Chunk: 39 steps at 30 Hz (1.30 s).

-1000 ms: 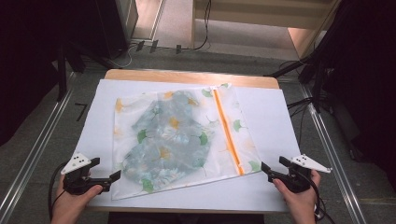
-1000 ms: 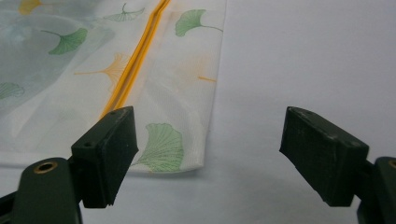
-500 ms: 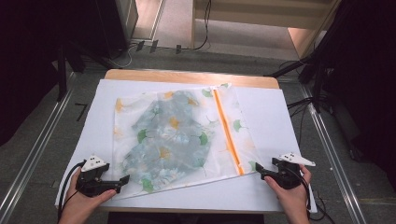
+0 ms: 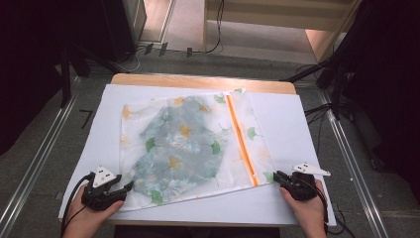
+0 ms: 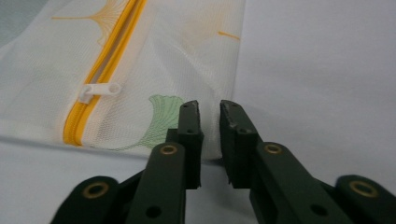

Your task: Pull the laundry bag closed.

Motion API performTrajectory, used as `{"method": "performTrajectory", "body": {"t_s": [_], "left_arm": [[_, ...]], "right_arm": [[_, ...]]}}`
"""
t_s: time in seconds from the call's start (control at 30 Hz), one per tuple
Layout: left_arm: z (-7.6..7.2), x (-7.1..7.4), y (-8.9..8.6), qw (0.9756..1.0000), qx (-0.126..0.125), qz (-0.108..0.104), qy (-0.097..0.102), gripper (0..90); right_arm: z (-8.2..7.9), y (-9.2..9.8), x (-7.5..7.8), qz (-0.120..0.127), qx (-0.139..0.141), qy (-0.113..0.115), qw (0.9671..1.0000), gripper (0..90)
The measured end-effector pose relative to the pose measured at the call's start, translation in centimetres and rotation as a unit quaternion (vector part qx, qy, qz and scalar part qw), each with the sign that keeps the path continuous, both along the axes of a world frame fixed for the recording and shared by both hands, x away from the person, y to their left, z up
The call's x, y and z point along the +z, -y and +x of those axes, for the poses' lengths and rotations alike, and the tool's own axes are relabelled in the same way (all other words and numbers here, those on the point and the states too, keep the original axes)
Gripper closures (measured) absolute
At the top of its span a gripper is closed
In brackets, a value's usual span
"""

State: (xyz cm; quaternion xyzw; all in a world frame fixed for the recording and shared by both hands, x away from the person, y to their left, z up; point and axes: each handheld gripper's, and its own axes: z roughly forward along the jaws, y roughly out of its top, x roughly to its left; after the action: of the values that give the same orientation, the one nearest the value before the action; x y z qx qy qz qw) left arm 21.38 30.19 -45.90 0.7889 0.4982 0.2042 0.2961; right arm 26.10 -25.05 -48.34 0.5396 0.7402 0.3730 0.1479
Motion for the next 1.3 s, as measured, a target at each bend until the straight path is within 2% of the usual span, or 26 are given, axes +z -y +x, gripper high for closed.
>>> {"method": "performTrajectory", "body": {"t_s": [0.03, 0.1, 0.13, 0.23, 0.27, 0.33, 0.4, 0.53, 0.7, 0.87, 1.17, 1.3], "left_arm": [[0.0, 0.0, 0.0, 1.0, -0.002, -0.002, 0.002, 59.7], [0.1, 0.0, -0.1, 1.0, -0.006, -0.007, 0.003, 69.0], [0.1, 0.1, -0.3, 0.9998, -0.012, -0.016, -0.005, 81.4], [0.2, 0.1, -0.5, 0.9996, -0.017, -0.023, -0.009, 89.3], [0.4, 0.2, -0.9, 0.9989, -0.017, -0.039, -0.016, 90.0], [0.5, 0.2, -1.2, 0.9982, -0.015, -0.054, -0.022, 90.0], [0.5, 0.3, -1.3, 0.9979, -0.013, -0.059, -0.021, 90.0], [0.8, 0.3, -1.6, 0.9983, -0.009, -0.054, -0.018, 90.0], [2.6, 0.3, -1.8, 0.9987, -0.003, -0.049, -0.016, 90.0], [2.8, 0.4, -2.0, 0.9988, 0.004, -0.047, -0.013, 90.0], [3.8, 0.2, -3.1, 0.9981, 0.024, -0.056, -0.012, 90.0], [3.5, 0.5, -3.3, 0.998, 0.026, -0.058, -0.009, 90.0]], "right_arm": [[0.0, 0.0, 0.0, 0.0, 0.0, 0.0, 1.0, 83.2], [0.0, 0.1, 0.0, 0.007, 0.004, -0.003, 1.0, 86.5], [0.0, 0.2, 0.0, 0.012, 0.008, -0.006, 0.9999, 88.0], [-0.1, 0.2, 0.1, 0.012, 0.014, -0.008, 0.9998, 88.6], [-0.2, 0.1, 0.1, 0.015, 0.014, -0.009, 0.9997, 89.0], [-0.4, 0.0, 0.3, 0.02, 0.016, -0.009, 0.9996, 89.0], [-0.5, 0.0, 0.4, 0.019, 0.018, -0.008, 0.9996, 89.0], [-1.1, -0.1, 0.6, 0.021, 0.026, -0.008, 0.9994, 89.2], [-2.2, -0.2, 1.1, 0.026, 0.036, -0.014, 0.9989, 89.4], [-2.7, -0.4, 1.3, 0.025, 0.045, -0.016, 0.9985, 89.5], [-4.6, -1.6, 1.2, 0.032, 0.067, -0.046, 0.9962, 89.5], [-5.3, -1.8, 1.4, 0.029, 0.073, -0.046, 0.9959, 89.5]]}}
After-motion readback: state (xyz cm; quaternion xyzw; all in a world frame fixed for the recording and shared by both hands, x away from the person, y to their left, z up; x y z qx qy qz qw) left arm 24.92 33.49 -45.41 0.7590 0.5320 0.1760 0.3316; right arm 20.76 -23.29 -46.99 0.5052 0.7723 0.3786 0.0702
